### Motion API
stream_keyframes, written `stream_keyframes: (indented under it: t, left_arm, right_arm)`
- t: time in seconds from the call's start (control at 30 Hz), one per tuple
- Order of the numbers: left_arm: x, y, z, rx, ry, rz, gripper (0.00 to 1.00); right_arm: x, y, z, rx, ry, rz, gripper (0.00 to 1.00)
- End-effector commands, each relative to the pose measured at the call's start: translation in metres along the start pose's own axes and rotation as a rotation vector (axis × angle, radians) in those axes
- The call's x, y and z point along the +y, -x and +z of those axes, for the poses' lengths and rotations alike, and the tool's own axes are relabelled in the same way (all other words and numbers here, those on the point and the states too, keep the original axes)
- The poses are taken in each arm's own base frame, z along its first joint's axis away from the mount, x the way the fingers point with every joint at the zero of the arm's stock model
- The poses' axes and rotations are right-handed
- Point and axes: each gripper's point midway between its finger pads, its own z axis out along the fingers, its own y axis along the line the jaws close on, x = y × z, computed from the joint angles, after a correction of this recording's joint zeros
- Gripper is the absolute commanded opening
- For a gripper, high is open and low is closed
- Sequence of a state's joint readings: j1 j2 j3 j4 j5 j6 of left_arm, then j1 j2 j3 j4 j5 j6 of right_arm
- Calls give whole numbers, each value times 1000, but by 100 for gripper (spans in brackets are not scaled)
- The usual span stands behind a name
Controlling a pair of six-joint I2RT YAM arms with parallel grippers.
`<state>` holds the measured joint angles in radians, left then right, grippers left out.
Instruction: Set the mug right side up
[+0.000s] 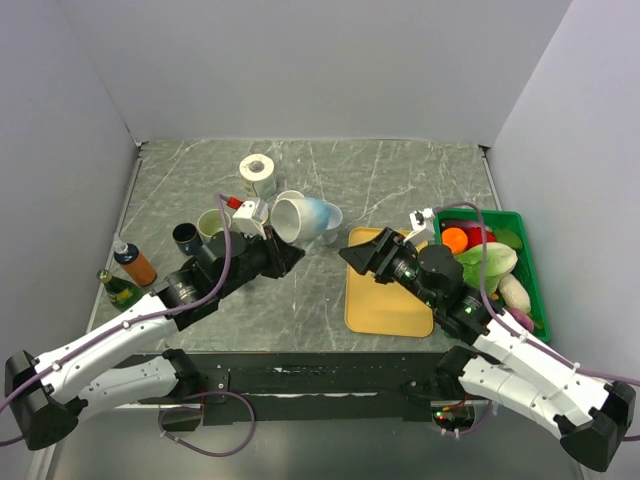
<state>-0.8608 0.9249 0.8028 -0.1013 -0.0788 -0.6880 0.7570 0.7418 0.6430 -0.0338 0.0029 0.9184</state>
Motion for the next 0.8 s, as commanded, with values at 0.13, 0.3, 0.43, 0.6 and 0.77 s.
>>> stream_keyframes:
  t: [0.13, 0.3, 0.43, 0.6, 0.77]
  left_arm:
    - [64, -5, -3, 25, 335, 91, 1]
    - [105, -30, 3, 126, 550, 129, 1]
    - [116, -49, 13, 220, 591, 170, 1]
    - [124, -64, 24, 292, 629, 181, 1]
    - [133, -78, 30, 360, 668, 200, 1]
  right_arm:
    - [-68, 13, -31, -90, -369, -18, 81]
    - [-79, 6, -32, -66, -414, -10, 82]
    - [-85, -2, -29, -38, -438, 3, 82]
    - [-86, -5, -28, -19, -444, 0, 83]
    - [-84, -5, -29, -12, -438, -4, 84]
